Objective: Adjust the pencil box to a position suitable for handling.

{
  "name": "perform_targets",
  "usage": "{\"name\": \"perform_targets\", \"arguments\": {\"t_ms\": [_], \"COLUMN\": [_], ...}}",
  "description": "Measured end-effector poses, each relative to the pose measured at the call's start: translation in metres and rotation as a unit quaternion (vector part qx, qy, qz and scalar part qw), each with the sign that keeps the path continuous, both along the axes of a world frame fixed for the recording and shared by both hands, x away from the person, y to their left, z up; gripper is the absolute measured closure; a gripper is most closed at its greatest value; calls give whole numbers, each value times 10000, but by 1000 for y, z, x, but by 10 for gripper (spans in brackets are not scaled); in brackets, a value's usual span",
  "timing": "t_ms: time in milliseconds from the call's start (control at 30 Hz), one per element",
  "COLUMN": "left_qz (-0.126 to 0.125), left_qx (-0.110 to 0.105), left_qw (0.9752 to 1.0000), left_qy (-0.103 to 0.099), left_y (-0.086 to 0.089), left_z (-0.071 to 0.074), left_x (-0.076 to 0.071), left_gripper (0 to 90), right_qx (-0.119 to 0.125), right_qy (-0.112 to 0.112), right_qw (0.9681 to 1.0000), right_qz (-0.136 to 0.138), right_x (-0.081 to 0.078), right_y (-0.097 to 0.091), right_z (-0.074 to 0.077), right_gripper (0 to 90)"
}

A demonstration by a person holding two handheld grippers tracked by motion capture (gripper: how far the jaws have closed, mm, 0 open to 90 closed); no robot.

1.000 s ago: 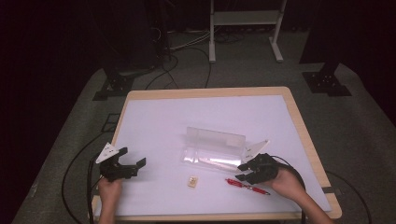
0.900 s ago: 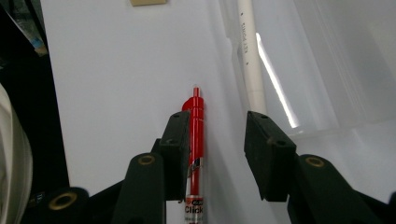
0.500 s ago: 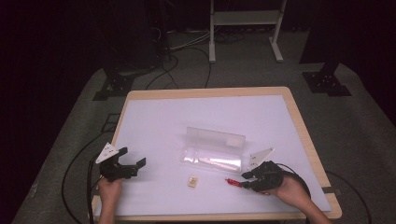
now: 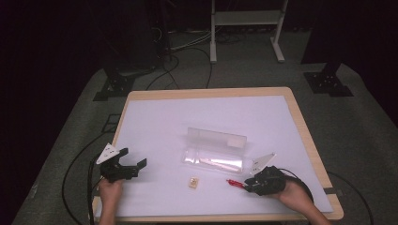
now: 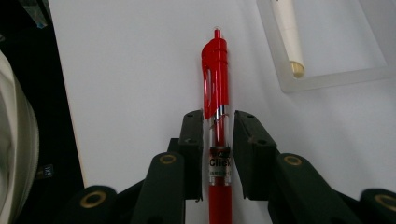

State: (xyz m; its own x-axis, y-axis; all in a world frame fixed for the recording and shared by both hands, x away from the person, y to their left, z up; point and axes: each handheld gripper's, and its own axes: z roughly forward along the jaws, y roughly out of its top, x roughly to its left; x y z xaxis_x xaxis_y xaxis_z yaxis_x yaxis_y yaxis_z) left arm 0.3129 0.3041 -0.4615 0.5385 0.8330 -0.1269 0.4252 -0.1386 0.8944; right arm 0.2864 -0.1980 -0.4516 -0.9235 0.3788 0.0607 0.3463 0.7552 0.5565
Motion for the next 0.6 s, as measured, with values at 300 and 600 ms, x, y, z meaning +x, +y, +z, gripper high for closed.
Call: {"name": "perform_targets", "arguments": {"t_ms": [300,600], "left_qz": [1,4], "left_qx": [-10,-13], "left_qw": [10000,10000], "left_qy": [1,1], "left_y": [0,0], "left_z": [0,0], "left_x": [0,0], "left_gripper": [0,0], "right_qx": [-37,-84], "right_qy": [-21,-93], "right_qw": [10000,9999], "right_qz": [-7,33], "right_x": [0,-1], "right_y": [-1,-1], "right_z": [-4,-4], "right_gripper": [779,789]}}
